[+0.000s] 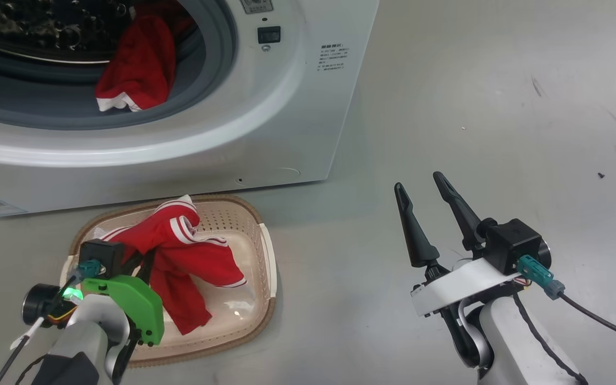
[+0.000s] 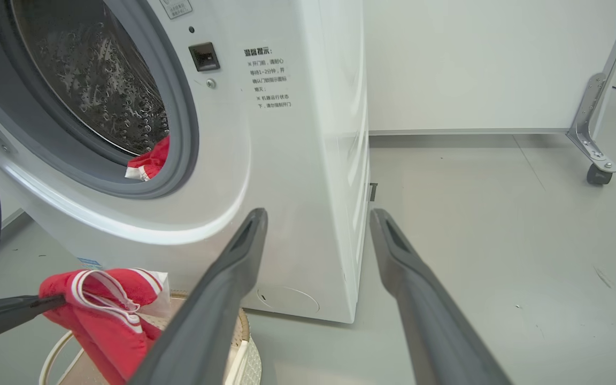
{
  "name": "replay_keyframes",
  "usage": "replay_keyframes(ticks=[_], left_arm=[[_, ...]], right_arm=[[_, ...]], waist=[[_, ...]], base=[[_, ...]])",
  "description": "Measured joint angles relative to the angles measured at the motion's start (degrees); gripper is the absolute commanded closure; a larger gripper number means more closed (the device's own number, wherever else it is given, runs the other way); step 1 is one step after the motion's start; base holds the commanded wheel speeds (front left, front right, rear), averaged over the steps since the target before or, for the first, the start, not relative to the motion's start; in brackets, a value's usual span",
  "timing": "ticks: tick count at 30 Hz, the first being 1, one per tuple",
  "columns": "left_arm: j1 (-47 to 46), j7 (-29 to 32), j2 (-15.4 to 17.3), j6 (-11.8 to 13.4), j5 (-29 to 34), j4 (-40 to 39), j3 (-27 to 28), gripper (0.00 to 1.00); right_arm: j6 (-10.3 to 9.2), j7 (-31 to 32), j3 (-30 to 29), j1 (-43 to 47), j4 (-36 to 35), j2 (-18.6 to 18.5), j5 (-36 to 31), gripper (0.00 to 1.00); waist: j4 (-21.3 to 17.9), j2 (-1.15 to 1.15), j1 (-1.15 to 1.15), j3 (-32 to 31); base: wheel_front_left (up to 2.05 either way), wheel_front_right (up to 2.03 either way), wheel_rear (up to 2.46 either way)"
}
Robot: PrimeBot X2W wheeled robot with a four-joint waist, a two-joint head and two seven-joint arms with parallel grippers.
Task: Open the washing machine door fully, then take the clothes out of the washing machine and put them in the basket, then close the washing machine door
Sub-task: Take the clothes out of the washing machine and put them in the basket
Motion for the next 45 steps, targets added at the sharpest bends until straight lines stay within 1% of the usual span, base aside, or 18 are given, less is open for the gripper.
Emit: replay_keyframes(ticks=[8, 11, 15, 17, 23, 29, 33, 36, 41, 45], left_arm=[[-0.2, 3.0, 1.1, 0.0, -0.2, 0.8, -0.7, 1.0], [-0.5, 4.4, 2.2, 0.0, -0.2, 1.9, -0.9, 1.0], [-1.3, 5.4, 3.3, 0.0, -0.1, 2.5, -1.0, 1.0], [-2.0, 6.2, 4.1, 0.0, -0.1, 3.2, -0.9, 1.0], [-3.4, 7.4, 5.7, 0.0, 0.6, 4.9, -0.8, 1.0], [-5.9, 7.8, 5.8, 0.0, 0.9, 6.1, -0.8, 1.0], [-6.8, 7.7, 5.5, 0.0, 0.4, 7.6, -0.2, 1.0], [-6.9, 7.7, 5.3, -0.1, 0.3, 8.3, -0.3, 1.0], [-7.4, 7.7, 5.3, -0.1, 0.3, 9.5, -0.4, 1.0], [-8.0, 7.2, 5.3, -0.1, 0.3, 10.1, -0.5, 1.0]], right_arm=[[-0.41, 0.0, 0.7, -1.4, -1.7, 0.0, 0.7, 0.0], [-0.81, 0.0, 1.0, -1.8, -2.2, 0.0, 0.8, 0.0], [-0.86, 0.0, 1.3, -2.6, -3.0, 0.0, 1.3, 0.0], [-1.27, 0.0, 1.3, -2.7, -3.3, 0.0, 1.3, 0.0], [-1.42, 0.0, 1.6, -4.3, -4.4, 0.0, 1.8, 0.0], [-2.38, 0.0, 1.7, -5.1, -5.1, 0.0, 2.4, 0.0], [-2.42, 0.0, 1.7, -6.0, -5.4, 0.0, 2.4, 0.0], [-2.44, 0.0, 1.6, -6.1, -5.4, 0.1, 2.4, 0.0], [-3.18, 0.0, 1.6, -6.1, -5.4, 0.1, 2.4, 0.0], [-3.28, 0.0, 1.6, -6.4, -5.4, 0.1, 2.6, 0.0]], waist=[[-1.7, 0.0, 0.0, 3.6], [-2.6, 0.0, 0.0, 5.2], [-3.8, 0.0, 0.0, 7.5], [-4.4, 0.0, 0.0, 8.7], [-6.2, 0.0, 0.0, 12.0], [-8.0, 0.0, 0.0, 15.3], [-8.6, 0.0, 0.0, 16.7], [-8.9, 0.0, 0.0, 17.3], [-9.0, 0.0, 0.0, 17.6], [-8.9, 0.0, 0.0, 17.7]], base=[[0.0, 0.0, 0.0], [0.0, 0.0, 0.0], [0.0, 0.0, 0.0], [0.0, 0.0, 0.0], [0.0, 0.0, 0.0], [0.0, 0.0, 0.0], [0.0, 0.0, 0.0], [0.0, 0.0, 0.0], [0.0, 0.0, 0.0], [0.0, 0.0, 0.0]])
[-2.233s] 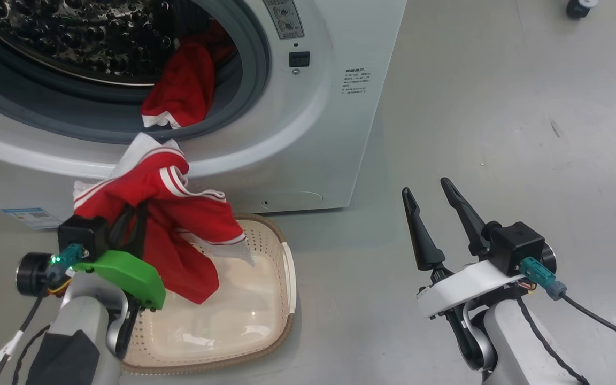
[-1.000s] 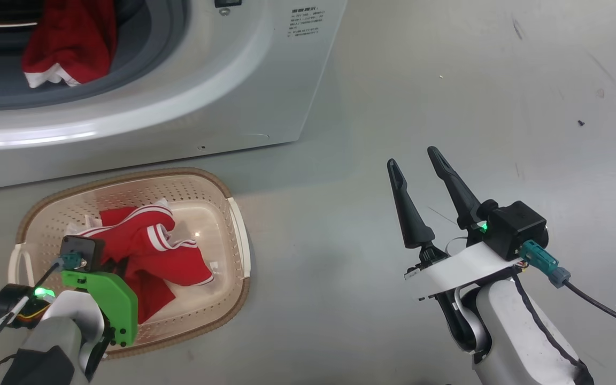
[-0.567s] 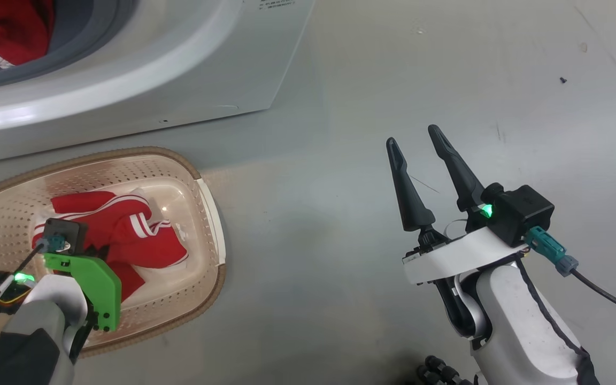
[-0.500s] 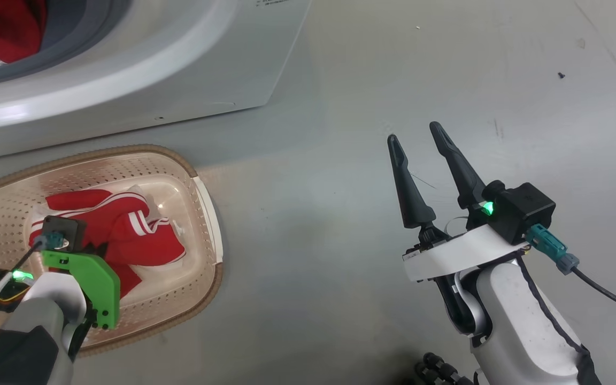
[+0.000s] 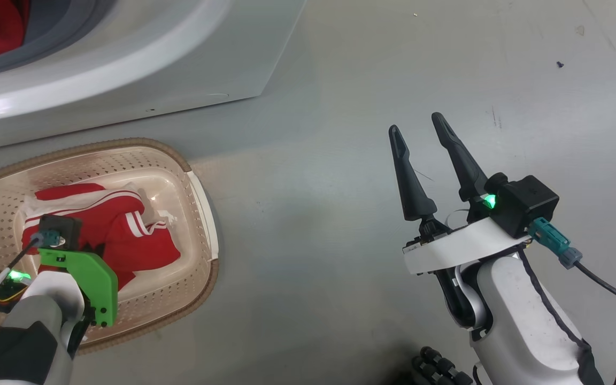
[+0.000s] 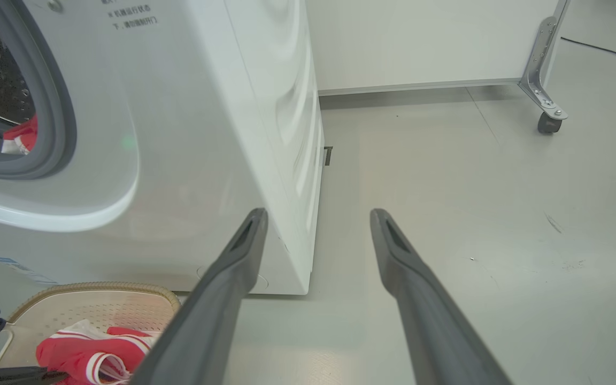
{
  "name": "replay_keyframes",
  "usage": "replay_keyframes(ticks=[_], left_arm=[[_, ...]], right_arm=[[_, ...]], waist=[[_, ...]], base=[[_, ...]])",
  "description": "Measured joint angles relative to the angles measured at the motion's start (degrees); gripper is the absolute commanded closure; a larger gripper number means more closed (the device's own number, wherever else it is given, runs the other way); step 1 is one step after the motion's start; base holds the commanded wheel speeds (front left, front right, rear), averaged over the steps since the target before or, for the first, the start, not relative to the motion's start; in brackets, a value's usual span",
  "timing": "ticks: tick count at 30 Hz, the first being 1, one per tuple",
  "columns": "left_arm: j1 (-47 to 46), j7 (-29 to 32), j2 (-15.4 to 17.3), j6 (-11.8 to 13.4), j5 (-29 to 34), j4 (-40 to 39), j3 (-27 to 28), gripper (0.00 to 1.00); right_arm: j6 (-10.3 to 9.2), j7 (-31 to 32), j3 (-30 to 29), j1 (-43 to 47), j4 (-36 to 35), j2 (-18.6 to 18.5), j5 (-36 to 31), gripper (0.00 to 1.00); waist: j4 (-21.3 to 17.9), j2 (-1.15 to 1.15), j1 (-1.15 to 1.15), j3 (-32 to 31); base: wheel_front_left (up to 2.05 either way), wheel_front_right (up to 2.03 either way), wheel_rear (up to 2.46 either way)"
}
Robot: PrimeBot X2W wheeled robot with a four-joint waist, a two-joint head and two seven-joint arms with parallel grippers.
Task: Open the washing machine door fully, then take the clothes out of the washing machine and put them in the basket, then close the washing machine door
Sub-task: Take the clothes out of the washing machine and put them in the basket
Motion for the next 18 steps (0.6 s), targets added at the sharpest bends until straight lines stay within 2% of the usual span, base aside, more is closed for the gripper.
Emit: replay_keyframes(ticks=[1, 2, 3, 4, 5, 18], left_arm=[[-0.2, 0.0, 0.0, 0.0, 0.0, 0.3, 0.0, 1.0], [-0.4, 0.0, -0.1, 0.0, 0.0, 0.7, 0.0, 0.84], [-0.6, 0.0, -0.2, 0.0, 0.0, 1.2, -0.1, 0.76], [-0.6, 0.2, -0.3, 0.0, 0.0, 1.5, -0.1, 0.19], [-0.6, 0.5, -0.4, 0.0, 0.0, 1.7, -0.2, 0.0], [-0.7, -2.1, -2.2, 0.0, -0.2, 4.8, -0.6, 0.0]], right_arm=[[0.0, 0.0, 0.0, -0.2, 0.0, 0.0, 0.1, 0.0], [-0.01, 0.0, 0.0, -0.4, 0.0, 0.0, 0.2, 0.0], [-0.01, 0.0, 0.0, -0.5, 0.0, 0.0, 0.2, 0.0], [-0.01, 0.0, 0.0, -0.5, 0.0, 0.0, 0.2, 0.0], [-0.01, 0.0, 0.0, -0.5, 0.1, 0.0, 0.2, 0.0], [-0.04, 0.0, -1.2, -0.6, 1.7, 0.0, -0.4, 0.0]], waist=[[0.0, 0.0, 0.0, 0.0], [0.1, 0.0, 0.0, 0.0], [0.1, 0.0, 0.0, 0.0], [0.2, 0.0, 0.0, 0.0], [0.2, 0.0, 0.0, 0.0], [1.8, 0.0, 0.0, -2.7]], base=[[0.0, 0.0, 0.0], [0.0, 0.0, 0.0], [0.0, 0.0, 0.0], [0.0, 0.0, 0.0], [0.0, 0.0, 0.0], [0.0, 0.0, 0.0]])
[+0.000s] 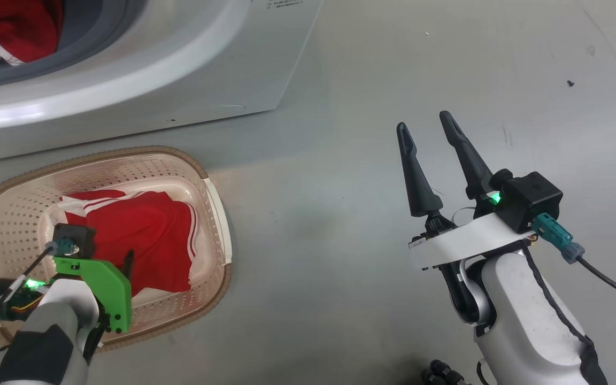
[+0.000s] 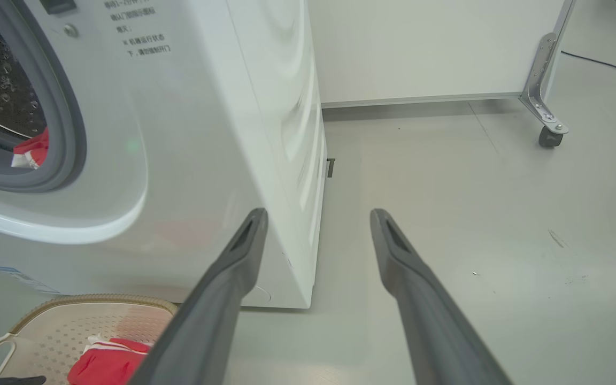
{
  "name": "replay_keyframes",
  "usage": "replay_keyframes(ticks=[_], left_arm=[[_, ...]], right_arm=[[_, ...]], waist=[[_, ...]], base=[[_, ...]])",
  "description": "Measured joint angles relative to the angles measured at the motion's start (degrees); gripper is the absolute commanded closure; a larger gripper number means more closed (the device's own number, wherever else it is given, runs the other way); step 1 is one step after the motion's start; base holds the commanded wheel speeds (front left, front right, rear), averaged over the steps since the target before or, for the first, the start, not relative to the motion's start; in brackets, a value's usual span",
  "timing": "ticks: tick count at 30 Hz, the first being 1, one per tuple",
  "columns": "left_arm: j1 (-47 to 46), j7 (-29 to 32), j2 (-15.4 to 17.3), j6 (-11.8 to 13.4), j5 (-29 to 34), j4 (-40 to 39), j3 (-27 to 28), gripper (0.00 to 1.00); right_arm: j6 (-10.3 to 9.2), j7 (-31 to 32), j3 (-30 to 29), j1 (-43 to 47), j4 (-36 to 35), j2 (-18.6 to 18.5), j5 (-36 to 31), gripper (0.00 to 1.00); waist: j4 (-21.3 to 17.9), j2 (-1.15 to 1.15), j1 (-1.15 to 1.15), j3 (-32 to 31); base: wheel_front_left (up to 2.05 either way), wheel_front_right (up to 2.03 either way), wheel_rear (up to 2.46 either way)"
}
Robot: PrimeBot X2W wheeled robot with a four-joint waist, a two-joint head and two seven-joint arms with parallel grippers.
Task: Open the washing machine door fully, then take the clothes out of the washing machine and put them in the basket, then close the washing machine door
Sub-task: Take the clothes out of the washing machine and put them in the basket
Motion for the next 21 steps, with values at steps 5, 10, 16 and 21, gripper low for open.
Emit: replay_keyframes(ticks=[5, 10, 16, 21], left_arm=[[-0.3, -3.2, -2.0, 0.0, -0.9, -0.2, 0.0, 0.0], [-1.0, -7.3, -3.1, 0.0, -1.2, -1.7, 0.1, 0.0], [-1.0, -11.5, -3.8, 0.0, -1.4, -2.3, 0.3, 0.0], [-0.8, -14.8, -4.7, -0.2, -2.1, -3.5, 0.5, 0.0]], right_arm=[[0.07, 0.0, -1.0, -0.1, 0.7, 0.0, -1.1, 0.0], [0.58, 0.0, -1.5, -0.1, 1.9, 0.0, -1.9, 0.0], [1.09, 0.0, -2.5, 0.3, 3.3, 0.0, -2.6, 0.0], [1.59, 0.0, -2.9, 1.2, 4.1, -0.1, -2.6, 0.0]], waist=[[1.1, 0.0, 0.0, -1.9], [2.7, 0.0, 0.0, -4.2], [4.8, 0.0, 0.0, -7.5], [6.7, 0.0, 0.0, -10.5]], base=[[0.0, 0.0, 0.0], [0.0, 0.0, 0.0], [0.0, 0.0, 0.0], [0.0, 0.0, 0.0]])
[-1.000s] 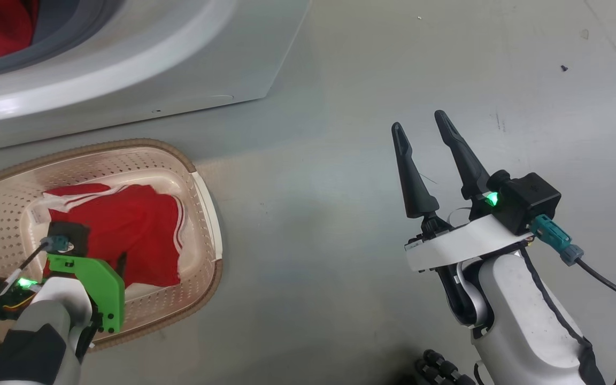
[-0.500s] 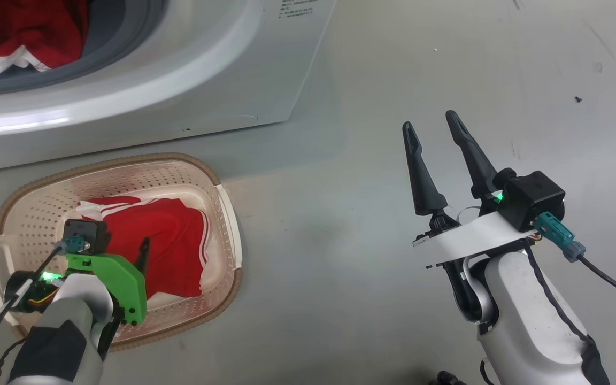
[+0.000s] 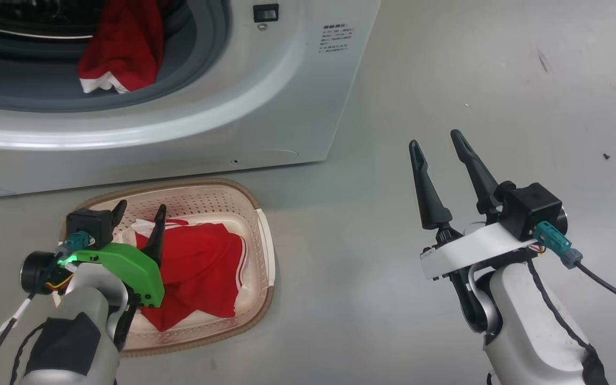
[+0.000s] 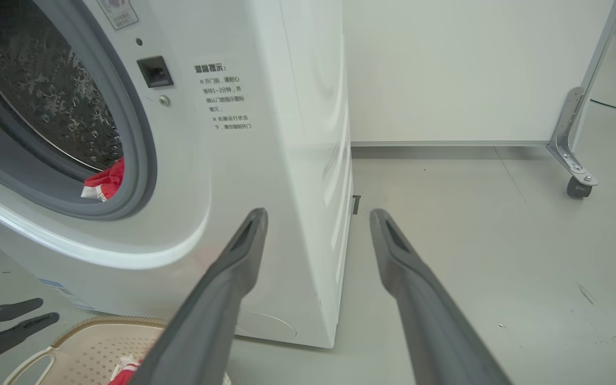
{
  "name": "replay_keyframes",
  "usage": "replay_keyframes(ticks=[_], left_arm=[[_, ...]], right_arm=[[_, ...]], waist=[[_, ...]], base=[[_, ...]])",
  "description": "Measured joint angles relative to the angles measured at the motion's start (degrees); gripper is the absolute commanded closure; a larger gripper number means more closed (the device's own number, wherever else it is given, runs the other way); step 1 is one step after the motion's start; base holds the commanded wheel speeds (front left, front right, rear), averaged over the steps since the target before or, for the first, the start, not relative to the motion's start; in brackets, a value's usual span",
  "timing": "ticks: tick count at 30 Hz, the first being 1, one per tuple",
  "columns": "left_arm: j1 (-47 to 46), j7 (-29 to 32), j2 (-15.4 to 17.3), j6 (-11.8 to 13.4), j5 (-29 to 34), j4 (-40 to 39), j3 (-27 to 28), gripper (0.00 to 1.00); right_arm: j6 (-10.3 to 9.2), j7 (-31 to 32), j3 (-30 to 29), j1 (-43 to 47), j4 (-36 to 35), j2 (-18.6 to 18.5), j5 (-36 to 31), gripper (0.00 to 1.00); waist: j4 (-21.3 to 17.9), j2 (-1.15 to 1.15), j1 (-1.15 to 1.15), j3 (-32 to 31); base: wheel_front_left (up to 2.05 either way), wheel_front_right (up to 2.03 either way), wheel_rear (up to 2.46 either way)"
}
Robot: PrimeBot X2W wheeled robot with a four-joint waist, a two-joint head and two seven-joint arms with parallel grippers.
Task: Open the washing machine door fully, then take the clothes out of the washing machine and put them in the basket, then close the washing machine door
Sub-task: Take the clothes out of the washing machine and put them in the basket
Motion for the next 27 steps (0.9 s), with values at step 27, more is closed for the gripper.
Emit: replay_keyframes(ticks=[27], left_arm=[[9.4, -3.9, -0.3, 0.0, -0.8, -7.5, 2.2, 0.0]], right_arm=[[1.78, 0.0, -3.5, 8.2, 2.0, 0.0, -0.4, 0.0]], waist=[[6.1, 0.0, 0.0, -15.0]], base=[[0.0, 0.0, 0.0]])
